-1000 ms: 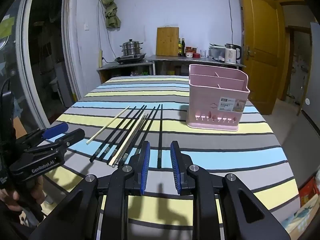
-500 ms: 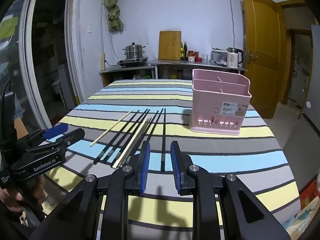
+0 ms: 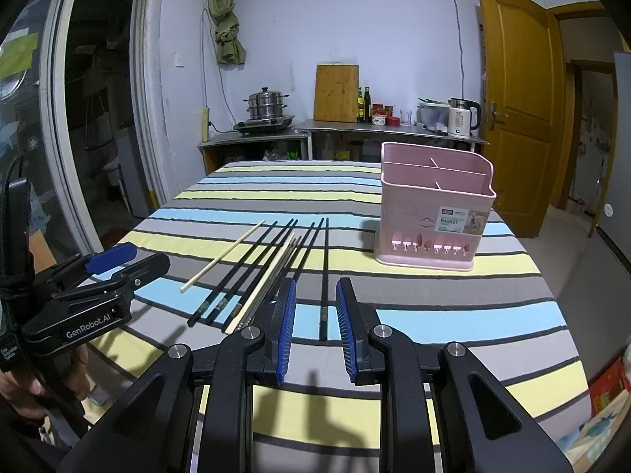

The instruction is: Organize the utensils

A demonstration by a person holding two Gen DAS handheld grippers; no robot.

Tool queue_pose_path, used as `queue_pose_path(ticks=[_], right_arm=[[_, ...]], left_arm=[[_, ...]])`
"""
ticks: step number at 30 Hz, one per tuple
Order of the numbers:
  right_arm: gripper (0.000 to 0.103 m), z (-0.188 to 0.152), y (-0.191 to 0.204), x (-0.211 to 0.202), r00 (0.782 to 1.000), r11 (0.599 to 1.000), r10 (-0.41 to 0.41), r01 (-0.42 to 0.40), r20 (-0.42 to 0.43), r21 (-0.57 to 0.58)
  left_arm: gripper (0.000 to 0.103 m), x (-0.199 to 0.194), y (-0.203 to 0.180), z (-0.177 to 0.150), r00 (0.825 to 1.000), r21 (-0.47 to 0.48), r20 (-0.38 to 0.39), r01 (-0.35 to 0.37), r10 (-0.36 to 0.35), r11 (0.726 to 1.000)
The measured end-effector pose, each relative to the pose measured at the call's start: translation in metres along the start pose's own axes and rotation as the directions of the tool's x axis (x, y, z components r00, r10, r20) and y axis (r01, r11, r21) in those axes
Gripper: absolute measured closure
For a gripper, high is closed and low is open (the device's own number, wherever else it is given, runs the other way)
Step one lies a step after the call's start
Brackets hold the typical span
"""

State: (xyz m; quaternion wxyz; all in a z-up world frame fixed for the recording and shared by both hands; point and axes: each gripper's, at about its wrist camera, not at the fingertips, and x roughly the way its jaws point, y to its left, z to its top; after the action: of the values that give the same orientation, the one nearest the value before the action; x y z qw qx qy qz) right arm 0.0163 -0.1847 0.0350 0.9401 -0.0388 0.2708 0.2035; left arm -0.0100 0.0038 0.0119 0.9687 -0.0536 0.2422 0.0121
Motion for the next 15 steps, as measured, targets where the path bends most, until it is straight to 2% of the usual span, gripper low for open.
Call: queue_pose_path(ticks=[15], right_arm=[[0.081, -0.0001, -0.0014, -0.0015, 1.000, 1.000, 0.001, -0.001, 0.006, 0.000]], left_arm=[[0.038, -0.0045, -0.0039, 0.0018, 1.000, 0.013, 0.007, 0.004, -0.004, 1.000]])
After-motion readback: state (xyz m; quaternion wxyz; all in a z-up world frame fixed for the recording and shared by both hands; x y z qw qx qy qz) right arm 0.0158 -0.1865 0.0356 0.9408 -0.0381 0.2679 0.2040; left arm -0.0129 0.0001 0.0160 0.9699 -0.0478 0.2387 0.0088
